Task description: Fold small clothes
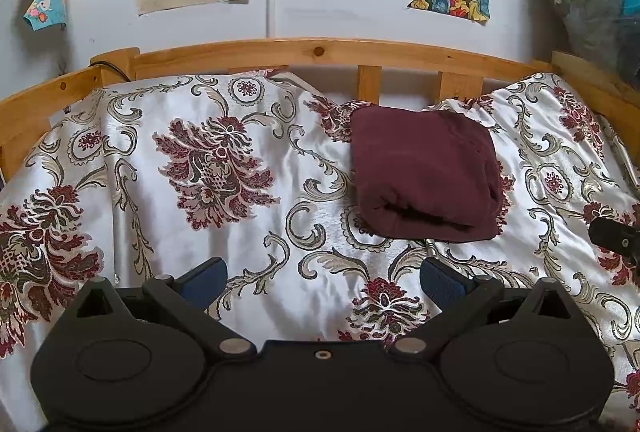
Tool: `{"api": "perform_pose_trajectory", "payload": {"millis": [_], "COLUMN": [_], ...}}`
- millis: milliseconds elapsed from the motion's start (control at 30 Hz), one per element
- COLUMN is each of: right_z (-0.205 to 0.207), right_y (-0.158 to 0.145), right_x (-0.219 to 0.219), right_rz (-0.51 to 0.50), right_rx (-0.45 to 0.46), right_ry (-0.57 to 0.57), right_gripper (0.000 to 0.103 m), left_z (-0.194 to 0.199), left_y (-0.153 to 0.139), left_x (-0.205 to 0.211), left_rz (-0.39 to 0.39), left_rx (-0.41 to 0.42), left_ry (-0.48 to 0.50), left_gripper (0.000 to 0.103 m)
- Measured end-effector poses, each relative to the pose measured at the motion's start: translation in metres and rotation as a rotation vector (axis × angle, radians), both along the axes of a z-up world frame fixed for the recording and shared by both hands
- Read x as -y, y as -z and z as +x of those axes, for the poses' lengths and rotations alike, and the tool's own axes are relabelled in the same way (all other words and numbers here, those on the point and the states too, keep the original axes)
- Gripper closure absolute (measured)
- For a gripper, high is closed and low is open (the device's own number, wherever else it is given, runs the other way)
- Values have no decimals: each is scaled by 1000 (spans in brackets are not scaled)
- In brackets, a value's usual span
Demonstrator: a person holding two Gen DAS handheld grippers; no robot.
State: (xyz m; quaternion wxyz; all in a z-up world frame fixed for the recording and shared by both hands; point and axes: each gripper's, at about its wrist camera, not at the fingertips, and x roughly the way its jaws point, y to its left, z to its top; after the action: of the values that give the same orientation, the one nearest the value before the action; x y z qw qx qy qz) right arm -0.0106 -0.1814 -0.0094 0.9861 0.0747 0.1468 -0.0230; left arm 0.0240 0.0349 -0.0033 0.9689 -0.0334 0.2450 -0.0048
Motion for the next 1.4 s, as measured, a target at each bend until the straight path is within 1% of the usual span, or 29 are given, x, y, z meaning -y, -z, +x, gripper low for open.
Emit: {"api": "perform_pose_trajectory", "payload": {"millis": [1400], "right_z": [2], "right_y": [1], "right_x": [1], "right_rz": [14], "right_rx": [-16], "right_ry": [-5], "right_gripper": [0], "left_z": [-1], "left_y": [1], "left_x": [3], "left_rz": [-2], "left_rx": [-5], "left_ry": [10], "left_gripper": [1]}}
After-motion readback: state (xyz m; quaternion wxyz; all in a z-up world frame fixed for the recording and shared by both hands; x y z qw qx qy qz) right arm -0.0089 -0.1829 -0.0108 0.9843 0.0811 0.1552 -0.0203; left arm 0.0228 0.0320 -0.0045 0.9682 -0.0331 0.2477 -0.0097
